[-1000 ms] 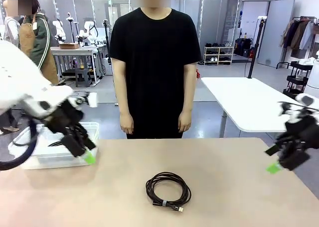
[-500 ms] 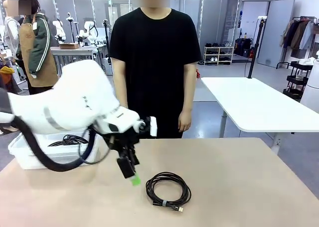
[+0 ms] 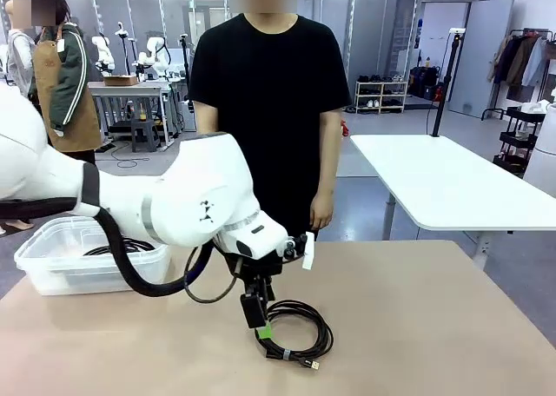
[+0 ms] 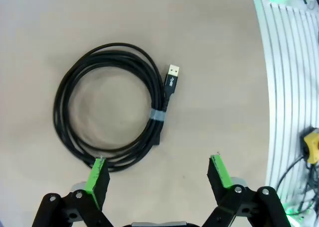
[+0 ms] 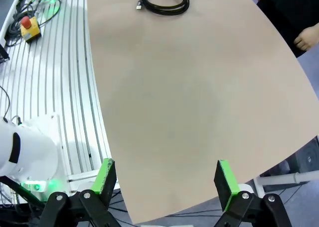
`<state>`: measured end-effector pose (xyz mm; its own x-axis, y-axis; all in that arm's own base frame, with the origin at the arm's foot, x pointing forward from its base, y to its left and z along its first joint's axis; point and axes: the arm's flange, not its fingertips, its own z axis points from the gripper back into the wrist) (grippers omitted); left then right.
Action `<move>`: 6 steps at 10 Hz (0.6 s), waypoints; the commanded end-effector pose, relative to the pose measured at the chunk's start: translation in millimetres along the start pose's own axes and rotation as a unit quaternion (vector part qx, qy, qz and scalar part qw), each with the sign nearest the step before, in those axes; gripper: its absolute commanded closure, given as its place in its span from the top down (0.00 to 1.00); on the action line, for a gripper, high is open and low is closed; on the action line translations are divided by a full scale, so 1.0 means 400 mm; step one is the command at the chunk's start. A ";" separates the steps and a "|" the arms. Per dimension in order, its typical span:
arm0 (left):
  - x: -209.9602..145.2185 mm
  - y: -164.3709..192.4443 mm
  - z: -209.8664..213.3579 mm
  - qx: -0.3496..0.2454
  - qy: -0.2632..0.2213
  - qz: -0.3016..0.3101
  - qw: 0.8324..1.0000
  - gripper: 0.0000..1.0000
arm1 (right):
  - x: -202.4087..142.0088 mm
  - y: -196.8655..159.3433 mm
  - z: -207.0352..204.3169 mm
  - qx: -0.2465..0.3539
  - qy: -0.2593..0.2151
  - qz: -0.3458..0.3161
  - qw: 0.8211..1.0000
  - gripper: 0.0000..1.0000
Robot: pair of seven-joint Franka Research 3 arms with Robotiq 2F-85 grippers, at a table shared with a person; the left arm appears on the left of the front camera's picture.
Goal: Organize and store the cables.
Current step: Place the USB Extension Cable into the Organizing box.
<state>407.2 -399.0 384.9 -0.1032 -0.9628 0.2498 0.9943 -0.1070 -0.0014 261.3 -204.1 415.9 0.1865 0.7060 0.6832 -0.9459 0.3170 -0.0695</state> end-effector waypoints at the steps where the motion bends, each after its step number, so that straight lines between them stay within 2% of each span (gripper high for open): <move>1: 0.049 0.008 -0.036 -0.003 0.010 0.003 1.000 1.00 | 0.012 -0.009 -0.004 -0.001 0.002 -0.015 1.000 1.00; 3: 0.062 0.014 -0.080 -0.021 0.007 0.018 1.000 1.00 | 0.012 -0.009 -0.004 -0.001 0.002 -0.015 1.000 1.00; 6: 0.073 0.020 -0.141 -0.041 0.026 0.038 0.998 1.00 | 0.012 -0.009 -0.004 -0.001 0.002 -0.015 1.000 1.00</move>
<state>407.0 -431.7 336.9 -0.0528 -0.9745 0.2183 0.9931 -0.0741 -0.0905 264.4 -201.6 416.5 0.1967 0.7045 0.6819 -0.9438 0.3245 -0.0631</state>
